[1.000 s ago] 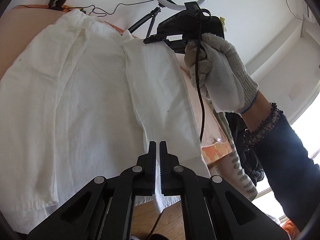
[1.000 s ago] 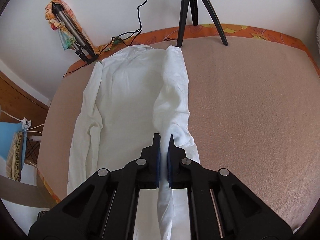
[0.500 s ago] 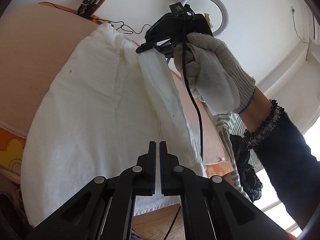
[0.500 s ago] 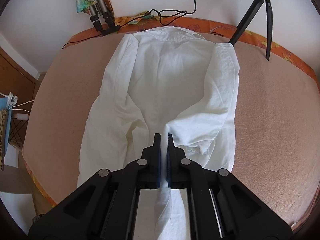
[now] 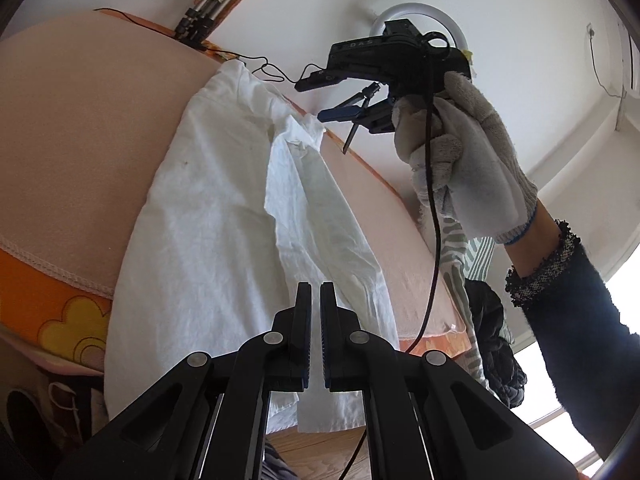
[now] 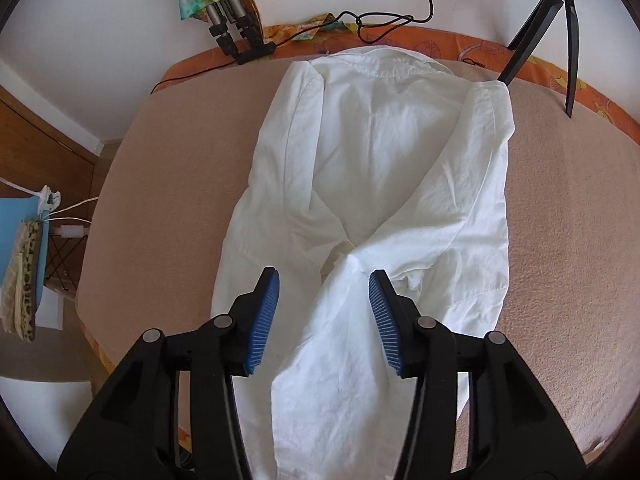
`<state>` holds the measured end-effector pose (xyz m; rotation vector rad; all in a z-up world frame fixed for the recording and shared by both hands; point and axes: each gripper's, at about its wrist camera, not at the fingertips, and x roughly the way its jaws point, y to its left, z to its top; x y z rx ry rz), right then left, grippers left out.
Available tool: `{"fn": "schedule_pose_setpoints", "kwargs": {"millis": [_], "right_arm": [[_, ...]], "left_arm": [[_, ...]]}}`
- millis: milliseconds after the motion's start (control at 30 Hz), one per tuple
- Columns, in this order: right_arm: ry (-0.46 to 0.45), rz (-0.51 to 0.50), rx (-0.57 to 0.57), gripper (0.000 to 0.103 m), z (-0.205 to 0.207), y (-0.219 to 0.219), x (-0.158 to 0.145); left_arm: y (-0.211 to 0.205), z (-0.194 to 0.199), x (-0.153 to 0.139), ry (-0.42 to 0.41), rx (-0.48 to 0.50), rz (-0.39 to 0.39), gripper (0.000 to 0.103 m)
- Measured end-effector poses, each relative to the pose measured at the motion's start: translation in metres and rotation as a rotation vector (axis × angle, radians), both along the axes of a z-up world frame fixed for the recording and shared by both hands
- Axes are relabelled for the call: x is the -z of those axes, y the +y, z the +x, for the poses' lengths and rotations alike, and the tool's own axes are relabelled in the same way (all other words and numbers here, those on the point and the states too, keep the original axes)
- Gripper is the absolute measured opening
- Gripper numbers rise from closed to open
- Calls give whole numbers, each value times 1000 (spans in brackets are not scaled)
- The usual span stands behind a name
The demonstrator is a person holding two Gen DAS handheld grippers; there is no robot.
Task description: Fold small clothes
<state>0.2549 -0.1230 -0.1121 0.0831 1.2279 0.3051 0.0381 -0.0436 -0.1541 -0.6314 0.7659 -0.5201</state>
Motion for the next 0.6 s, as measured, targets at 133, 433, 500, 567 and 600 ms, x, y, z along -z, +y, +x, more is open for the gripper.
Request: {"fn": "schedule_pose_setpoints", "kwargs": {"millis": [133,433,500,567,600], "right_arm": [[-76,99,-14,52,-52,-29,-38],[-165,146,40,52,-214,-127,-1],[-172,128,53,52,-241,-138,18],[-191,105,51,52,-263,-141,30],[-201,106,44,52,-272,-140,33]], "left_arm": [[-4,3,-5,-6,32,13,5],[-24,29,-5,44,168,-11,41],[-30,39,-2,70,183,-4,41],[-35,50,0,100,190,6,41],[-37,58,0,113,191,6,41]]}}
